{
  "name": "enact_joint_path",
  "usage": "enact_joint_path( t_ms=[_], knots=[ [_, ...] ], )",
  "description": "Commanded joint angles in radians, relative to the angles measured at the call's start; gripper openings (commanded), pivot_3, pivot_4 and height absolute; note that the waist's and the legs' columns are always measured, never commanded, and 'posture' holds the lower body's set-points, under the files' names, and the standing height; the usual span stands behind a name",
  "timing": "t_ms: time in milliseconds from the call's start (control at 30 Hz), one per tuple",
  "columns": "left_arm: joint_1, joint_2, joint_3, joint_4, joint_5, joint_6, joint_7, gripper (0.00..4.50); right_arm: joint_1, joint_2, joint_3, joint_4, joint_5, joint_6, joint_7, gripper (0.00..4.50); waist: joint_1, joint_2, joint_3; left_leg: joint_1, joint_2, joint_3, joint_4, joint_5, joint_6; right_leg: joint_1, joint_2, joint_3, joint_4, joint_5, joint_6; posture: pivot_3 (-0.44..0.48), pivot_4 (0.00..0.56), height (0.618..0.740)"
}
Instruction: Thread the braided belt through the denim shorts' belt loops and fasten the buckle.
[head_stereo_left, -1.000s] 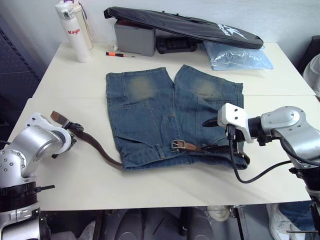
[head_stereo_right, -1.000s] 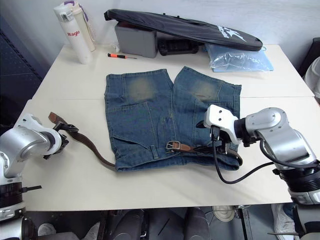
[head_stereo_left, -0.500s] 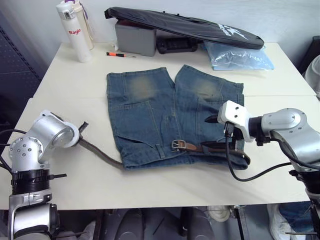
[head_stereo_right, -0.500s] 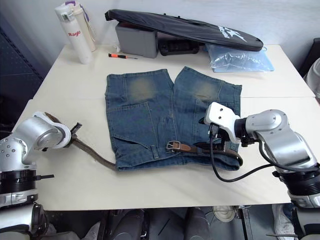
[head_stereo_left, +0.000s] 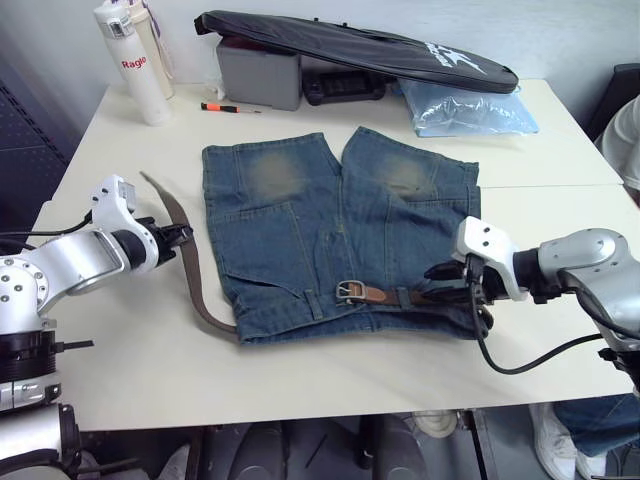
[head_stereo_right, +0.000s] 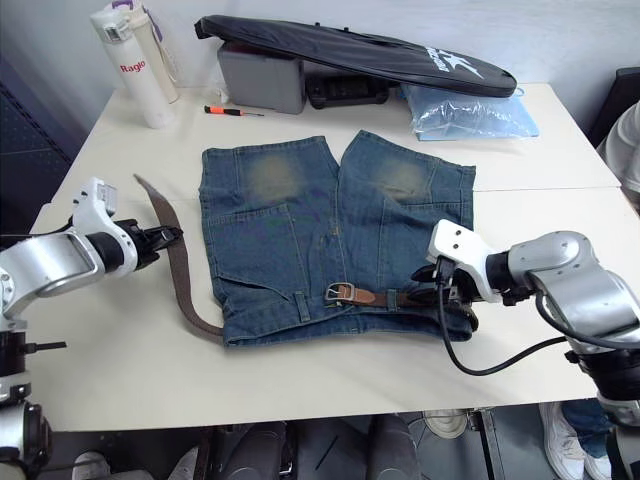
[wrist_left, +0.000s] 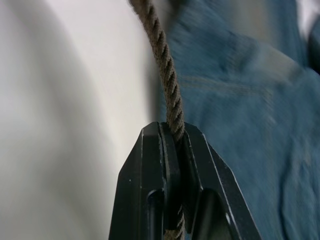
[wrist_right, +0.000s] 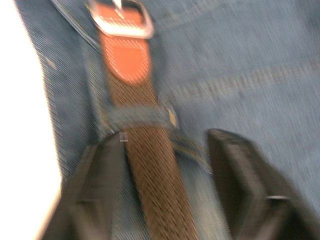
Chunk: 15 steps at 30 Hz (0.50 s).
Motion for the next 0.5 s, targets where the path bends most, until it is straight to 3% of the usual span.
enact_joint_path(
  t_ms=[33, 233, 500],
  knots=[
    [-0.011, 0.044, 0.033, -0.040, 0.057, 0.014, -0.115, 0.00, -0.029, -0.071, -0.058, 0.014, 0.039, 0.010, 0.082, 0.11, 0.002, 0.000, 0.000, 0.000, 0.000, 0.000, 0.000, 0.000, 0.000, 0.000, 0.000, 0.000, 0.000, 0.000, 0.000, 0.000, 0.150, 0.740],
    [-0.061, 0.079, 0.022, -0.038, 0.132, 0.060, -0.296, 0.00, -0.019, -0.142, 0.004, 0.051, 0.007, -0.016, 0.176, 0.04, 0.005, 0.000, 0.001, -0.001, 0.000, 0.000, 0.000, -0.001, 0.000, 0.000, 0.000, 0.000, -0.001, 0.000, 0.000, 0.000, 0.150, 0.740],
    [-0.164, 0.281, -0.065, -0.158, 0.330, 0.142, -0.890, 0.00, 0.054, -0.108, 0.103, 0.067, -0.095, -0.081, 0.147, 0.04, 0.002, 0.000, 0.002, -0.003, 0.001, 0.002, 0.000, -0.002, 0.000, -0.003, 0.001, 0.000, -0.002, 0.000, 0.000, 0.000, 0.150, 0.740]
  ],
)
